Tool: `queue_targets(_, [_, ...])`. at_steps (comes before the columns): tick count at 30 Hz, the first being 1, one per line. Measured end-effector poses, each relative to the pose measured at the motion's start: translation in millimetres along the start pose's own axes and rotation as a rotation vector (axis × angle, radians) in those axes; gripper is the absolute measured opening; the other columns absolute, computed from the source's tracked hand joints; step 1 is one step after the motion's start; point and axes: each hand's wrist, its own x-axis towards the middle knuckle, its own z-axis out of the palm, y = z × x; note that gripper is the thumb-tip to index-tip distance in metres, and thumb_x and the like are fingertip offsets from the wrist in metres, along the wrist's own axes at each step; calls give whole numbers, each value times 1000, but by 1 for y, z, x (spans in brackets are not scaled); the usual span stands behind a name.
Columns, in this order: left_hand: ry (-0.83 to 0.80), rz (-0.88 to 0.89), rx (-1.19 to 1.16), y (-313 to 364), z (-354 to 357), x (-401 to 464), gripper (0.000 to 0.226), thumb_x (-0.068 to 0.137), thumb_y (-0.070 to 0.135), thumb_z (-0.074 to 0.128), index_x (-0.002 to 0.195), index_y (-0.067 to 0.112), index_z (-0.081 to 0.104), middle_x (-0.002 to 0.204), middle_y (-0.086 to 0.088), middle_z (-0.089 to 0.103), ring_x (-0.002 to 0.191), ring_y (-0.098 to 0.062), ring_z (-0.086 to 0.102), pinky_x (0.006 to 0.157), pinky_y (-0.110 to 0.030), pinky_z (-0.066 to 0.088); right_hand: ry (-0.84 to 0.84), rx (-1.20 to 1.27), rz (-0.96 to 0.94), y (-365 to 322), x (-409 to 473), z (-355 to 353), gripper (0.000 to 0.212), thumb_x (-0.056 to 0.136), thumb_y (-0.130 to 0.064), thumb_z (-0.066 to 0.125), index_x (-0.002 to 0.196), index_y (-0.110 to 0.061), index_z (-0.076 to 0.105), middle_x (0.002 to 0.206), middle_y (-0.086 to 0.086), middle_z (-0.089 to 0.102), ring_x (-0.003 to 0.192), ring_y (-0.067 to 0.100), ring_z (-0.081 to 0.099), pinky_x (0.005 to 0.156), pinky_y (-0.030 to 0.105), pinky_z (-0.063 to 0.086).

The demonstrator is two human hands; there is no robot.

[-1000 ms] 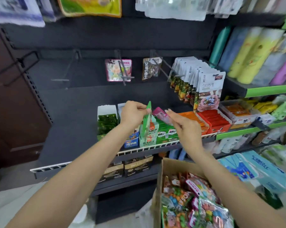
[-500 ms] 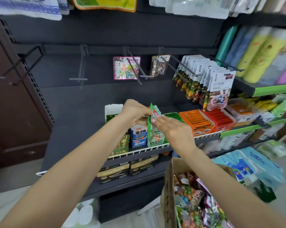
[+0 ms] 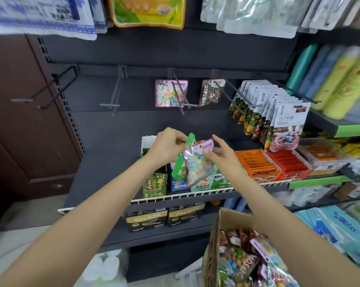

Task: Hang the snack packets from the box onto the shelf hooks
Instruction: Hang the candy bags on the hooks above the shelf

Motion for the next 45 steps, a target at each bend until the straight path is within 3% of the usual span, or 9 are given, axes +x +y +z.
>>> queue_targets(4, [110,-34,5,-7,-8,-8,21,86,7,65,106,4,70,110,-5,69,83,-9,61,80,-24,50,76,169,22,-4,8,-1,13,87,-15,66,99,-9,66,84,3,68,77,18,66,66,30,54])
queue_targets(6, [179,-66,20,-13,-14,-10,19,86,8,65,104,7,72,101,-5,71,72,-3,57,72,-17,45,36,168,-12,-10,7,3,6,88,-15,64,83,-13,66,80,4,69,73,19,66,64,34,52])
queue_targets(9, [273,-75,84,-21,-26,-7,15,87,9,64,98,10,74,92,-4,72,77,-7,59,72,-14,41,53,171,-61,-24,12,11,10,89,-17,63,83,-9,66,87,12,70,78,23,65,70,39,52])
queue_targets(15, [345,-95,204,-29,-52,3,23,89,7,53,100,14,72,94,-7,71,89,-25,65,79,-41,54,193,158,-228,-56,26,22,19,91,-17,60,76,-5,59,64,-2,55,57,4,48,54,17,38])
queue_targets(22, [359,-100,162,-35,-64,9,22,89,8,52,98,15,71,93,-5,70,86,-23,65,76,-39,55,142,133,-272,-56,24,31,15,91,-17,59,82,-6,62,82,21,64,72,19,56,66,35,45])
queue_targets(29, [364,-74,104,-36,-61,20,26,87,7,50,99,15,72,93,-3,71,86,-21,65,75,-38,55,286,106,-351,-59,30,34,20,93,-18,57,73,-15,57,70,7,58,67,17,53,63,38,44])
queue_targets(35, [366,-51,86,-38,-61,25,28,87,6,49,101,14,72,90,-2,71,85,-19,64,72,-36,55,416,2,-343,-58,41,42,37,92,-17,58,59,-21,40,56,-5,37,55,7,33,56,26,30])
queue_targets(39, [382,-52,83,-37,-61,29,27,87,5,49,99,13,72,89,-2,70,84,-21,64,72,-38,55,483,-61,-295,-61,61,51,24,90,-17,60,72,-2,54,64,6,49,61,13,42,59,29,35])
queue_targets(45, [387,-92,75,-36,-59,46,24,88,2,45,93,6,69,93,-4,68,85,-25,62,71,-41,54,513,-229,-124,-84,117,59,20,91,-21,58,73,-13,64,67,2,56,67,18,52,57,29,38])
